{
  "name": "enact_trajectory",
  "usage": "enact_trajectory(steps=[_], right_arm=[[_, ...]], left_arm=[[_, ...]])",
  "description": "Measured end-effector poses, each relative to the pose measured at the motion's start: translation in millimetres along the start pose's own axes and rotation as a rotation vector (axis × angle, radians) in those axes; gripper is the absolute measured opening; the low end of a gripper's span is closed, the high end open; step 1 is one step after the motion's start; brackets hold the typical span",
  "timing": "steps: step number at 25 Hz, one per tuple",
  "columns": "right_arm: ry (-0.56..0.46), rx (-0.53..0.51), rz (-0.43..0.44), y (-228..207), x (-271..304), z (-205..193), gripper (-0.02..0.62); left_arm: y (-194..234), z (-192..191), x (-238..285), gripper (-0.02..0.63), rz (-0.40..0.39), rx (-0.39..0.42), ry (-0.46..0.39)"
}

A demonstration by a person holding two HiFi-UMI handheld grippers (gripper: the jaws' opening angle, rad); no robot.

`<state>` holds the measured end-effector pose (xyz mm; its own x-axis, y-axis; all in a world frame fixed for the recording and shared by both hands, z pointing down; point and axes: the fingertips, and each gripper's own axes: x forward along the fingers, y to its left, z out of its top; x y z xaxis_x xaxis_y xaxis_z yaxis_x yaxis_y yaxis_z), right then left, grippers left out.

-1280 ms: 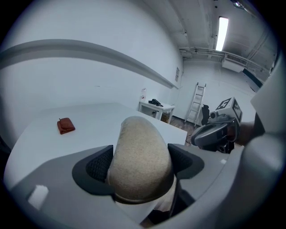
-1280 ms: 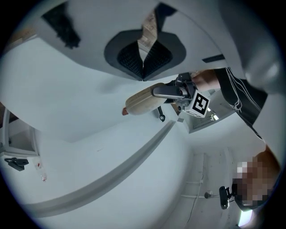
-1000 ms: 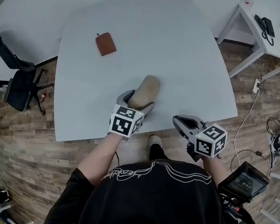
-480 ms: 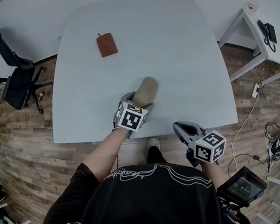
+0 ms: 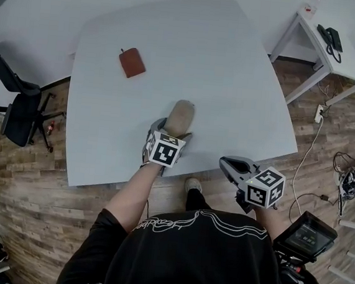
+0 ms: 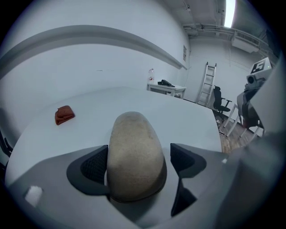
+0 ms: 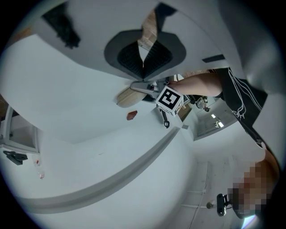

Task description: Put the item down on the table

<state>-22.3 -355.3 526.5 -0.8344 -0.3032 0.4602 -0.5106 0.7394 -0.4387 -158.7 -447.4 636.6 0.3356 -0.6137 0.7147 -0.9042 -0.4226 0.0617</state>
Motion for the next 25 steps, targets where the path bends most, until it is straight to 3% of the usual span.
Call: enact_trajectory(steps=[7,12,16,18,21,25], right_arm=[[-0.045,-0.042,0.002,44,-34,-7,0.009],[-0.055,-0.065,0.025,50,-30,1,0.009],[-0.077,-0.062,0.052,60,-29,9,0.009],[-0.086,-0.064,0.065,65,-29,14,0.009],[-0.094,-0.061,0.082,72,-25,19,0.009],[-0.112,-0.058,0.11,81,-22,28,0.009]], left_arm=[[-26,6,-66,0.44,0.002,0.015,-0.093],[-39,24,-109,0.411,-0.088,-0.12,-0.194],[-68,38,-157,0.265,-0.281,-0.197,-0.308],[-81,44,-178,0.192,-0.341,-0.209,-0.355],[-88,47,-195,0.025,-0.327,-0.198,-0.382],[-105,46,-207,0.003,-0.349,-0.141,-0.401]])
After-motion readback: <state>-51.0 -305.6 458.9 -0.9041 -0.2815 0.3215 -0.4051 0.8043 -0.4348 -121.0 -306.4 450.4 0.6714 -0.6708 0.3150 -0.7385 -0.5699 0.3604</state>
